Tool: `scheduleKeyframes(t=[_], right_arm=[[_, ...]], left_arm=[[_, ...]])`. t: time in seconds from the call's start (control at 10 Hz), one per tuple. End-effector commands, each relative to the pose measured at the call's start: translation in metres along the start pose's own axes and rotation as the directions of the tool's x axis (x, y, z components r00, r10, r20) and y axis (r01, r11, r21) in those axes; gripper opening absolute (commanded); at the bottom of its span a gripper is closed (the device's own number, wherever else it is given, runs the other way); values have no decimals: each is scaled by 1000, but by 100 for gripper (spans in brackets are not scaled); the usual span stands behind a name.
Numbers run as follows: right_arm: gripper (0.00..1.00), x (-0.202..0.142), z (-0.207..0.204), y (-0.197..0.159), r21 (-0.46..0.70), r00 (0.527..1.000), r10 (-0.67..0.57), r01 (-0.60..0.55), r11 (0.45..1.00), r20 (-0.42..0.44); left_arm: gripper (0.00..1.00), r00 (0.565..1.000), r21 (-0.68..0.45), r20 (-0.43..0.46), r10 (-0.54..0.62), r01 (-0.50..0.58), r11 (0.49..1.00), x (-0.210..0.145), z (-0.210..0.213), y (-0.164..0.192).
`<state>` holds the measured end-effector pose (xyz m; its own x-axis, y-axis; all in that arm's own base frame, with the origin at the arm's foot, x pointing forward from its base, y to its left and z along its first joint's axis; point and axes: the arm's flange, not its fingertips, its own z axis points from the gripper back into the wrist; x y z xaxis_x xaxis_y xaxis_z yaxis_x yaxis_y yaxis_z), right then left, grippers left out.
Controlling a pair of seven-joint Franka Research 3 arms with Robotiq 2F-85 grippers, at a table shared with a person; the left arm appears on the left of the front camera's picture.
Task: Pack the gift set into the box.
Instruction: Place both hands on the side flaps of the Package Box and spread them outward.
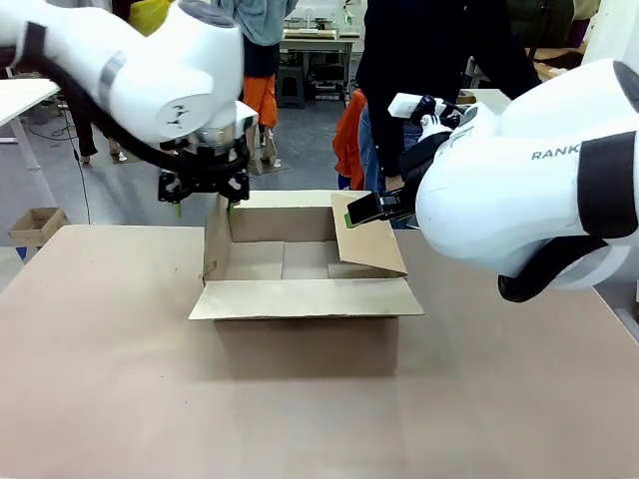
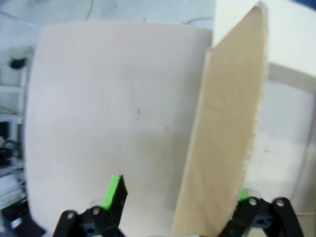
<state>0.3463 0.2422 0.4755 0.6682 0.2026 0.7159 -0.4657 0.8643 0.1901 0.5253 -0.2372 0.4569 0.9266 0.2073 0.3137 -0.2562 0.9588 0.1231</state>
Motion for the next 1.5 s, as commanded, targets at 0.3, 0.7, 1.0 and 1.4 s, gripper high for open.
scheduleKeyframes(t=[0.3,0.7,1.0,1.4], right_arm=[[100,0,3,-2,0,1000,13,-13,1000,-3],[100,0,3,-2,0,1000,13,-13,1000,-3],[100,0,0,0,0,1000,0,0,1000,0],[100,100,-15,66,-284,884,-30,-118,951,-467]], left_arm=[[100,995,-273,-70,68,-85,958,-12,-23,111],[100,975,-462,-206,87,-176,870,3,-81,164],[100,982,-392,-159,98,-154,907,-3,-67,153],[100,982,-392,-159,98,-154,907,-3,-67,153]])
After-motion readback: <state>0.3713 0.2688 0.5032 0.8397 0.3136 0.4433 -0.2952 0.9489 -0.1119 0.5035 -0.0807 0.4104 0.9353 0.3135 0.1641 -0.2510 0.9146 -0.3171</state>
